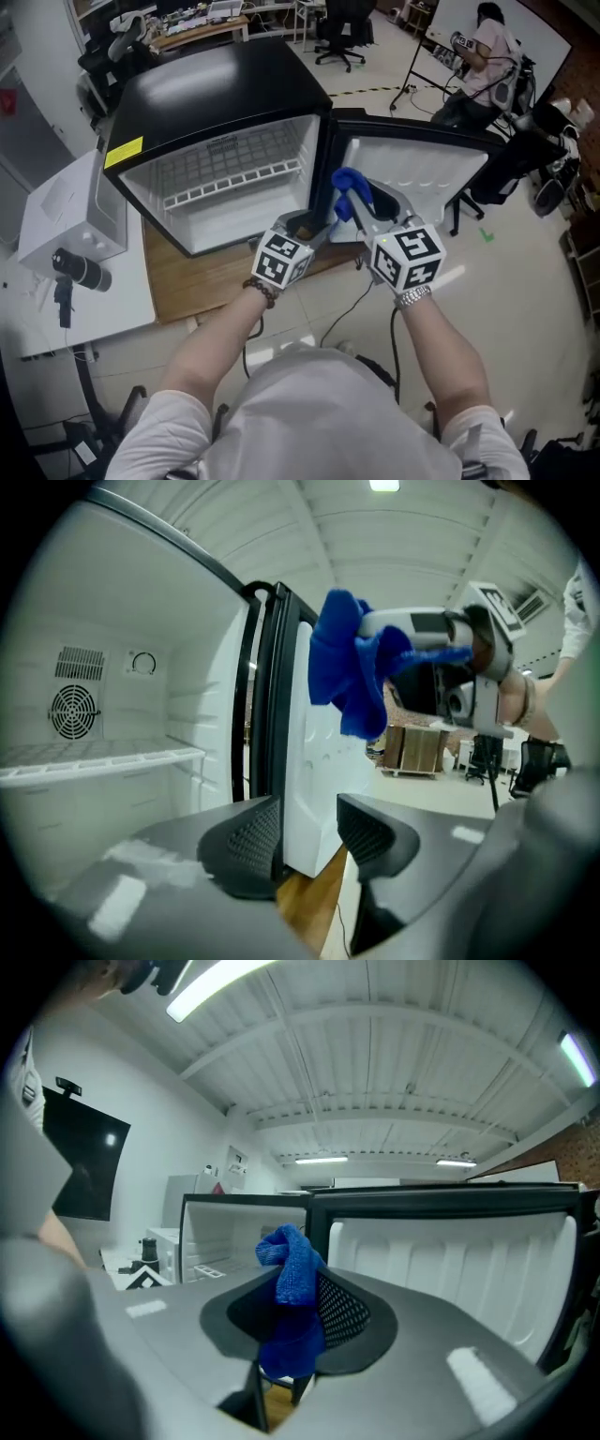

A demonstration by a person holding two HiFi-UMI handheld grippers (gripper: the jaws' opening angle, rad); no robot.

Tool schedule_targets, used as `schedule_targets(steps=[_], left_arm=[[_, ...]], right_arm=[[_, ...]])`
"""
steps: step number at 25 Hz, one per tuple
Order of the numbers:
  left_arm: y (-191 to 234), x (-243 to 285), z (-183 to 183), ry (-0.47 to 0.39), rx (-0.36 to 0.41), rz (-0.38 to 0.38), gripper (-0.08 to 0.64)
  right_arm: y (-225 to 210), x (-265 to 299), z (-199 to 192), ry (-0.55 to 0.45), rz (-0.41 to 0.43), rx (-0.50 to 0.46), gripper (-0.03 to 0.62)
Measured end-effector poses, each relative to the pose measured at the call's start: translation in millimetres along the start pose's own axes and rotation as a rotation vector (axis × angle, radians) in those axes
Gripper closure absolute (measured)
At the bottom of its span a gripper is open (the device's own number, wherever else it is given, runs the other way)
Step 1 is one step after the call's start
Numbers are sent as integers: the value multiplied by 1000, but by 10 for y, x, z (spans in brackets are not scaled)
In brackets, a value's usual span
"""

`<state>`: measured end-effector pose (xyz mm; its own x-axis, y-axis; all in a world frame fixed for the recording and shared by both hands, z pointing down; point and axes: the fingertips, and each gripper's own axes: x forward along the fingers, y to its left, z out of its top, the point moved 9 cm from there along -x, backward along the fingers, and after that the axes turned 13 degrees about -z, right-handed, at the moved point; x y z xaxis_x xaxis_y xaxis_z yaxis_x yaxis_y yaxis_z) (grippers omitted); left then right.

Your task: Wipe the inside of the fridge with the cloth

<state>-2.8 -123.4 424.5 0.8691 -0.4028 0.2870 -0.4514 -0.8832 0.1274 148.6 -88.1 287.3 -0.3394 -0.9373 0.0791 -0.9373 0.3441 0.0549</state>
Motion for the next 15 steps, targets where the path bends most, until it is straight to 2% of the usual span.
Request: schedule_targets(steps=[6,15], left_arm=[[5,489,-227,67,-114,133,359],[130,785,-510,145,-266,251,357]], right_arm=[[-217,77,247,-59,-51,16,495],[-205,208,380,-89,-20,57,495]])
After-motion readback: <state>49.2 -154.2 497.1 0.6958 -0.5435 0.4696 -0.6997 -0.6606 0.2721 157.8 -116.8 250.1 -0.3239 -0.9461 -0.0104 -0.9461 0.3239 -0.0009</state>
